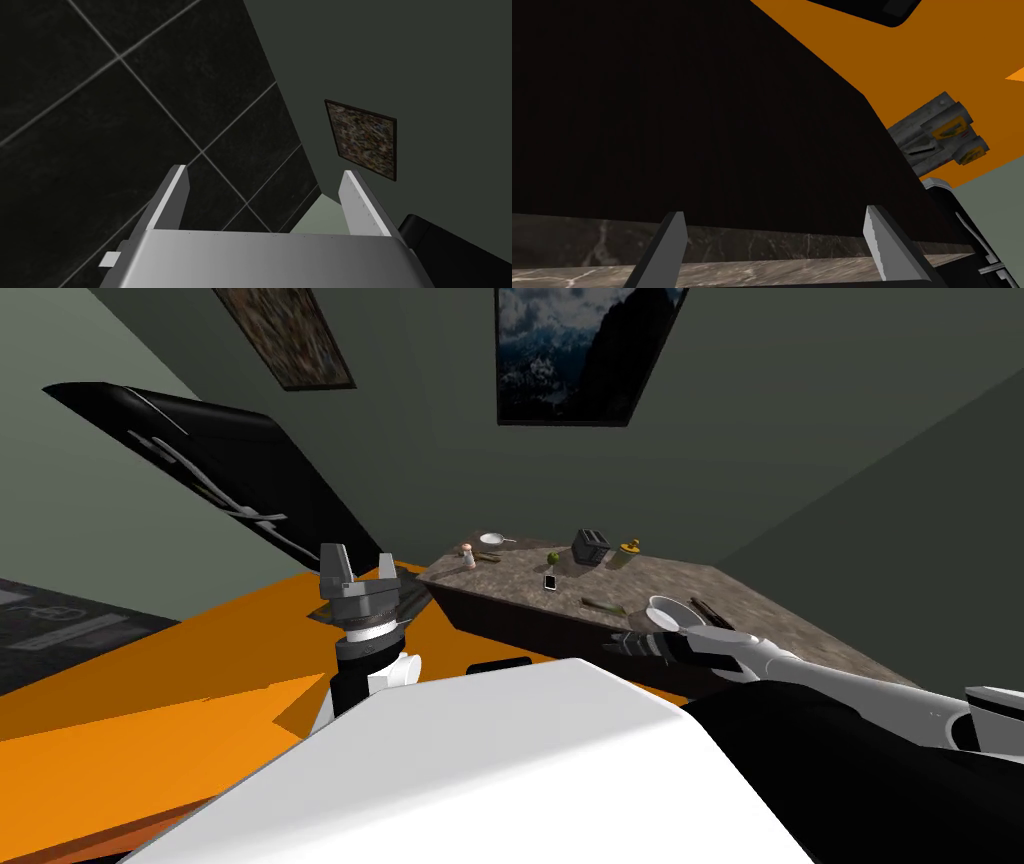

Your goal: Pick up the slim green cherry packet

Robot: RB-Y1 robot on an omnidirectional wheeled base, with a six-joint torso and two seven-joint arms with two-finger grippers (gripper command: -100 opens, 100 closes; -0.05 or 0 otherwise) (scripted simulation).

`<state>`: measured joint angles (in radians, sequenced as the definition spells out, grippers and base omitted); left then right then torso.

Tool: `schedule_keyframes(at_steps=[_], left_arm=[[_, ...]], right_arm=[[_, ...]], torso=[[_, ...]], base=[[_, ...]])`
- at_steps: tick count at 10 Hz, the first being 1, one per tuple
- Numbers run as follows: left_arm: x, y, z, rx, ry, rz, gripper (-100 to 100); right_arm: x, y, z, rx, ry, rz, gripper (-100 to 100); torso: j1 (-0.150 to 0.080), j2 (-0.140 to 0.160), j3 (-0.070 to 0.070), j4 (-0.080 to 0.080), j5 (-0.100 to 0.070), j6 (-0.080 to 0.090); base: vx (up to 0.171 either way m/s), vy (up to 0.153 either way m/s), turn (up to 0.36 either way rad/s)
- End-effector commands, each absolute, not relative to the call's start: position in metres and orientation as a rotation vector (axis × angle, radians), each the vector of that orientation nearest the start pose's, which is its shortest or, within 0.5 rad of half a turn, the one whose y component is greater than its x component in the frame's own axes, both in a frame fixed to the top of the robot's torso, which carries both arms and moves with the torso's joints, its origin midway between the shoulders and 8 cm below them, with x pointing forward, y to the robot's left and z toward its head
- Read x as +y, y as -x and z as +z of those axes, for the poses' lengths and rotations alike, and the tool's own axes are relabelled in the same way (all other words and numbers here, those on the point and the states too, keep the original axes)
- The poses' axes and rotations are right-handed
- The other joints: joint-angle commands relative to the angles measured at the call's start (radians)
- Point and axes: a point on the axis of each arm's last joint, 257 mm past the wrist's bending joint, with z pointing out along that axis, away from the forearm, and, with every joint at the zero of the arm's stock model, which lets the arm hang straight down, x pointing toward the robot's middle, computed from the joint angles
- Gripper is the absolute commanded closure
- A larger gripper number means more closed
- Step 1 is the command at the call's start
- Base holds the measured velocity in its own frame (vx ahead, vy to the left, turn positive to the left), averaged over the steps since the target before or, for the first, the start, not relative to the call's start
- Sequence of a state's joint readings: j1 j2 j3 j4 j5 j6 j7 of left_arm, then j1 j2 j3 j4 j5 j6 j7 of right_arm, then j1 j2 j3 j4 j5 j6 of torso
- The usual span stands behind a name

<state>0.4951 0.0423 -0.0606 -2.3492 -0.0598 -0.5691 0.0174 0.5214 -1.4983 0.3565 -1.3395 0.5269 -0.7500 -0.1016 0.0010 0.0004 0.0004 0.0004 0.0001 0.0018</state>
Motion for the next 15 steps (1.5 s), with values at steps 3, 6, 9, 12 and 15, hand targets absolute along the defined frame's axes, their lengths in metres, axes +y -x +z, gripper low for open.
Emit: schedule_keyframes(at_steps=[3, 6, 9, 12, 15], left_arm=[[0.241, -0.32, 0.066, 0.579, 0.489, -1.379, 0], [0.241, -0.32, 0.066, 0.579, 0.489, -1.378, 0], [0.241, -0.32, 0.066, 0.579, 0.489, -1.379, 0], [0.241, -0.32, 0.066, 0.579, 0.489, -1.378, 0], [0.241, -0.32, 0.066, 0.579, 0.489, -1.378, 0]], right_arm=[[-0.579, -0.181, -0.339, 2.727, 0.557, 0.246, -100], [-0.622, -0.162, -0.325, 2.806, 0.655, 0.123, -100], [-0.642, -0.151, -0.319, 2.845, 0.703, 0.066, -100], [-0.675, -0.117, -0.313, 2.935, 0.8, -0.016, -100], [-0.683, -0.084, -0.319, 3.001, 0.854, -0.013, -100]], torso=[[0.0, -0.001, 0.0, 0.0, 0.0, -0.001], [-0.001, -0.001, -0.001, 0.0, 0.0, 0.0], [-0.002, -0.003, -0.002, -0.001, 0.0, -0.001], [-0.003, -0.005, -0.003, -0.001, -0.001, -0.001], [-0.003, -0.004, -0.002, -0.001, -0.001, 0.0]], base=[[-0.015, -0.006, 0.313], [0.007, -0.016, 0.259], [0.017, -0.027, 0.198], [0.041, -0.051, 0.342], [0.027, -0.055, 0.234]])
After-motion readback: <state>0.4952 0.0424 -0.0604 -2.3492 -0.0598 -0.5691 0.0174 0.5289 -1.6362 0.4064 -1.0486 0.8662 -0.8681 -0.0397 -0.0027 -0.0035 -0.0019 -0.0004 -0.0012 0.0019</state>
